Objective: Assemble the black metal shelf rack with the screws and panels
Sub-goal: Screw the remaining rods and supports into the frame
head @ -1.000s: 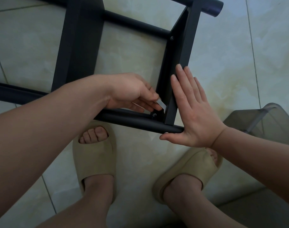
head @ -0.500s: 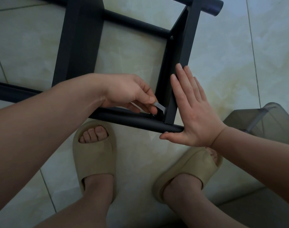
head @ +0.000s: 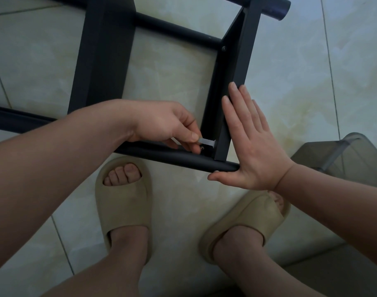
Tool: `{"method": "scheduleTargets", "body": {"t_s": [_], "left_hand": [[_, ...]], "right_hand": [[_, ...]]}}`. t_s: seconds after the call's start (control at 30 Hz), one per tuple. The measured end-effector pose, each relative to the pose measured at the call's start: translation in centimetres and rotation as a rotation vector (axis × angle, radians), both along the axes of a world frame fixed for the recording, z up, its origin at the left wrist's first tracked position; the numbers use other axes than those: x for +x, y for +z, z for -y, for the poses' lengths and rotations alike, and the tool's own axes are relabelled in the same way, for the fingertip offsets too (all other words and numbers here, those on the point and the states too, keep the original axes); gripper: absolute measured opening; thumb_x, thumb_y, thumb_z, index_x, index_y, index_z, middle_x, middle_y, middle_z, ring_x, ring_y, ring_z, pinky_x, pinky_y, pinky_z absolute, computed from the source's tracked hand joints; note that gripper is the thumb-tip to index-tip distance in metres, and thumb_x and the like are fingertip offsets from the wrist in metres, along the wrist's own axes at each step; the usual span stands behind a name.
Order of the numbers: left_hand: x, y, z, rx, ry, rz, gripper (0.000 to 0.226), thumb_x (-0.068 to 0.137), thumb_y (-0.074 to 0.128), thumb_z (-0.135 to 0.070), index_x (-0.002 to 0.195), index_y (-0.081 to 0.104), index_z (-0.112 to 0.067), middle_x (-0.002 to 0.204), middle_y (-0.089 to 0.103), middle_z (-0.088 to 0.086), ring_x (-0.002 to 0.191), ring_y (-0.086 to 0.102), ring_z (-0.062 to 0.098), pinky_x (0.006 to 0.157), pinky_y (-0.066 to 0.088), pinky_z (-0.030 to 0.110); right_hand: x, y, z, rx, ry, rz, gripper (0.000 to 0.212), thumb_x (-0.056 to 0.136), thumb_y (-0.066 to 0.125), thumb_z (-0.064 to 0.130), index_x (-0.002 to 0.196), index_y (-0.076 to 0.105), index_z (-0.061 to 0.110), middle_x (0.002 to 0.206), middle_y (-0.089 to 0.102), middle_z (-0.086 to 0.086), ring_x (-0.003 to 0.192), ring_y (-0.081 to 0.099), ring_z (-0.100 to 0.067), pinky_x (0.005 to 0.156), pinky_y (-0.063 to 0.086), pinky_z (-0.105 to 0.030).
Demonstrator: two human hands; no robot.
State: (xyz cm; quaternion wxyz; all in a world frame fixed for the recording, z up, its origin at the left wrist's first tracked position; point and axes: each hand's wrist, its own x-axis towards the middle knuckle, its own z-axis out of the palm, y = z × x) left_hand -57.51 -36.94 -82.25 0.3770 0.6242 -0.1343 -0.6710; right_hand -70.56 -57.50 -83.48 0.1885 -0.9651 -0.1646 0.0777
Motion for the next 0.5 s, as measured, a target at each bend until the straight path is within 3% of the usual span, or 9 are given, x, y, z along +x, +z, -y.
{"method": "scheduleTargets", "body": {"t_s": [0.17,0.37,0.5], "left_hand": [[-0.12,0.16,-0.01,0.009,-0.030,0.027,0.013,0.098,0.057,-0.011,0.092,0.068,-0.012,0.093,0.077,0.000,0.083,0.069,0.005,0.087,0.053,0.031],[-0.02,0.28,-0.09,0.026,-0.064,0.045,0.012,0.098,0.059,-0.013,0.093,0.070,-0.013,0.095,0.077,0.000,0.094,0.069,0.021,0.097,0.052,0.041],[0.08,0.11,-0.24,0.032,-0.075,0.059,0.012,0.098,0.060,-0.015,0.094,0.071,-0.014,0.094,0.077,-0.001,0.091,0.070,0.019,0.087,0.056,0.035]], "right_hand": [[0.01,0.00,0.01,0.002,-0.001,-0.001,0.119,0.085,0.042,0.084,0.159,0.011,-0.005,0.167,0.002,-0.024,0.157,-0.003,-0.038,0.123,0.015,-0.063],[0.02,0.05,0.03,0.005,-0.003,-0.005,0.119,0.085,0.041,0.084,0.159,0.010,-0.003,0.168,0.001,-0.023,0.157,-0.004,-0.037,0.122,0.015,-0.063],[-0.03,0.02,0.00,0.008,-0.001,-0.005,0.119,0.085,0.041,0.084,0.159,0.010,-0.004,0.168,0.001,-0.024,0.157,-0.004,-0.038,0.122,0.015,-0.063]]}}
